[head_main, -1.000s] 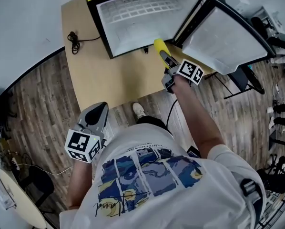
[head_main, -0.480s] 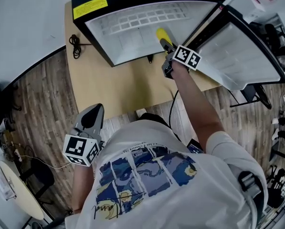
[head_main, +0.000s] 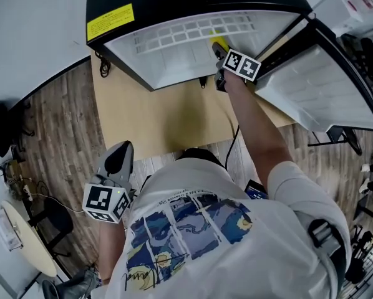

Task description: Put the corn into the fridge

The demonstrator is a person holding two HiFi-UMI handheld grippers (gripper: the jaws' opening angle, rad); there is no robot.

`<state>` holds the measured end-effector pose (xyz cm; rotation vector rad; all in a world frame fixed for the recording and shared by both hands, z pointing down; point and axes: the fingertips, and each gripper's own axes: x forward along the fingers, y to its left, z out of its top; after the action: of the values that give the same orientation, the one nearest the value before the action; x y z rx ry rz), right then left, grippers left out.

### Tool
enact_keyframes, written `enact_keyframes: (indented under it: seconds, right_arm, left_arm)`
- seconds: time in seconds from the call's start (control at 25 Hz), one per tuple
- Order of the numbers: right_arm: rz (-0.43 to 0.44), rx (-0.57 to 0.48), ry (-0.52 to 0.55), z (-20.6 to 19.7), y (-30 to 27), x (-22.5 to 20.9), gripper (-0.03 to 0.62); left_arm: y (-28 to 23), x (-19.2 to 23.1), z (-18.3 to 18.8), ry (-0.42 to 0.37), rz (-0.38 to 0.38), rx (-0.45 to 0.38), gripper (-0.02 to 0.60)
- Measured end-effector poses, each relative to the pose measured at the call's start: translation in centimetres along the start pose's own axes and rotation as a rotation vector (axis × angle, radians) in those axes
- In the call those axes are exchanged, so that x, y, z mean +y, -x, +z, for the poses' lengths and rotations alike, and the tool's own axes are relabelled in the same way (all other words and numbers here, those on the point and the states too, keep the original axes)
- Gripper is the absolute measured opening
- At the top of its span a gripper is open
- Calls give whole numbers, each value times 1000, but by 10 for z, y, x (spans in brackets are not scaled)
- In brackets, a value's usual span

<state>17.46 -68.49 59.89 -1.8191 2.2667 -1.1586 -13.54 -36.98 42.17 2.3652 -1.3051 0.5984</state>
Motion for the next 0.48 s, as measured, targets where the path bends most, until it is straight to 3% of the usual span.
enact_keyframes:
  seconds: [0.48]
  right_arm:
    - [-125, 34, 220, 10, -35, -12, 221]
  left_arm:
    - [-4, 2, -1, 11, 28, 44, 9]
